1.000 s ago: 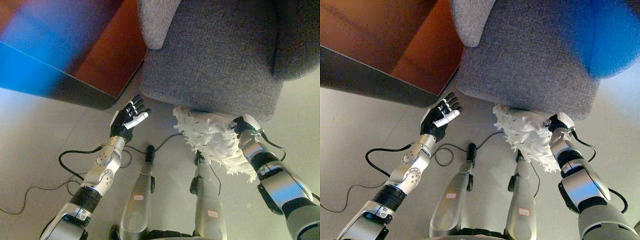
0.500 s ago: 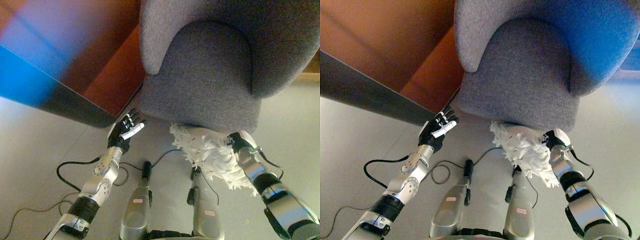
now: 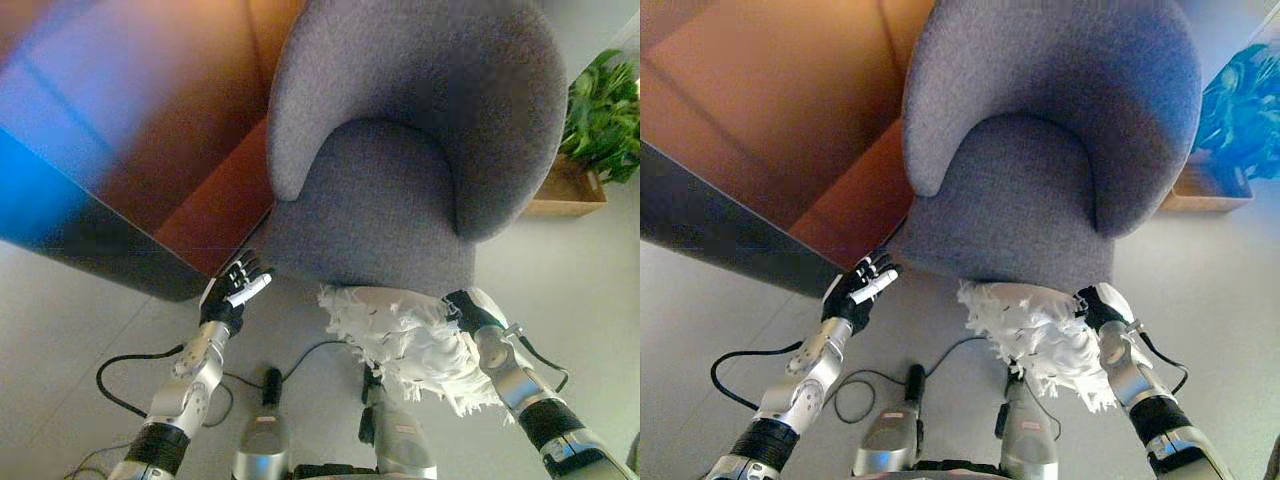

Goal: Pick up the pillow and put it on the sofa.

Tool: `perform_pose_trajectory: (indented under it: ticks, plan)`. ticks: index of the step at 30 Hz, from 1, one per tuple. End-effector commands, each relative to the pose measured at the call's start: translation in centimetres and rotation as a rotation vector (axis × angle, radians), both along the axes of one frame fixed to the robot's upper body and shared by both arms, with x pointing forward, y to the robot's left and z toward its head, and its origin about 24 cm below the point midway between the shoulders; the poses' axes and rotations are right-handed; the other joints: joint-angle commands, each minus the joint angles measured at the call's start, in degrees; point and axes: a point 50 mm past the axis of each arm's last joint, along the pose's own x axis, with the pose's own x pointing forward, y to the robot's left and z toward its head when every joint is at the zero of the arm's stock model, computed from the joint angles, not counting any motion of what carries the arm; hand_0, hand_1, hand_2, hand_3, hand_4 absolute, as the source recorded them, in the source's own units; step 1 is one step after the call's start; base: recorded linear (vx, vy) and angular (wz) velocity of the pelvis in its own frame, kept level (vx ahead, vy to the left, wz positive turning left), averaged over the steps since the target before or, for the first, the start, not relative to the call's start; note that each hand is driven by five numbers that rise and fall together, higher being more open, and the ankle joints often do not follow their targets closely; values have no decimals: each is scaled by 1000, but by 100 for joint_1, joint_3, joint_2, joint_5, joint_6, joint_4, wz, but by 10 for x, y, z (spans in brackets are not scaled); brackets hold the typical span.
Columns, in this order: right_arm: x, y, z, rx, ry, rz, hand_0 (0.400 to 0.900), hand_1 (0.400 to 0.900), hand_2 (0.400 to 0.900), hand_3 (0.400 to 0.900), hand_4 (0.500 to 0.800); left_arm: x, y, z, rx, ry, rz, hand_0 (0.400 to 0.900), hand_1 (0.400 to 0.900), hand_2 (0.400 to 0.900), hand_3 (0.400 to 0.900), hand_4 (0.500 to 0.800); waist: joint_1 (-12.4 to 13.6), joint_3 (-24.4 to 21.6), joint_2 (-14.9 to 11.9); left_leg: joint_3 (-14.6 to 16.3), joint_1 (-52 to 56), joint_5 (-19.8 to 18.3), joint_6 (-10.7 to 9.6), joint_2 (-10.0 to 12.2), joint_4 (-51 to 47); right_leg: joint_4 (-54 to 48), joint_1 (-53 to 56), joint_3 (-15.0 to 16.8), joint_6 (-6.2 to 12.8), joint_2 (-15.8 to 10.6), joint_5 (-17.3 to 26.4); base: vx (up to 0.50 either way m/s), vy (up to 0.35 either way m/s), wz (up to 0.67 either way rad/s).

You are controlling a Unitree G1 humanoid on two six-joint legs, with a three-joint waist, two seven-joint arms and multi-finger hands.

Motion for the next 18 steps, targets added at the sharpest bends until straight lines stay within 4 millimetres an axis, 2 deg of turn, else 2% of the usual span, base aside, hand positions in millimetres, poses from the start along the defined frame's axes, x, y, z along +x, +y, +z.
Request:
perform_pose_trajectory:
  ticks: [1, 10, 18]
  plan:
    - [18, -24, 62, -136, -230, 63, 400, 400, 400, 400, 500, -8, -1, -1, 15, -35, -12, 900, 900, 900, 900, 800, -52, -1313, -151, -140, -264, -143, 62, -3, 403, 282, 574, -112, 650, -470, -294, 56, 16, 0]
    - [34, -32, 99, -162, -284, 101, 400, 400, 400, 400, 500, -13, 2, -16, 18, 27, -12, 900, 900, 900, 900, 800, -79, -1643, -193, -124, -11, -179, 72, 28, 260, 228, 762, -91, 673, -438, -330, 17, 7, 0]
    - [66, -33, 159, -231, -367, 140, 400, 400, 400, 400, 500, -7, -3, -18, 9, 32, -36, 900, 900, 900, 900, 800, 4, -1839, -253, -136, 51, -171, 50, 61, 214, 231, 815, -148, 680, -428, -331, 0, 0, 0]
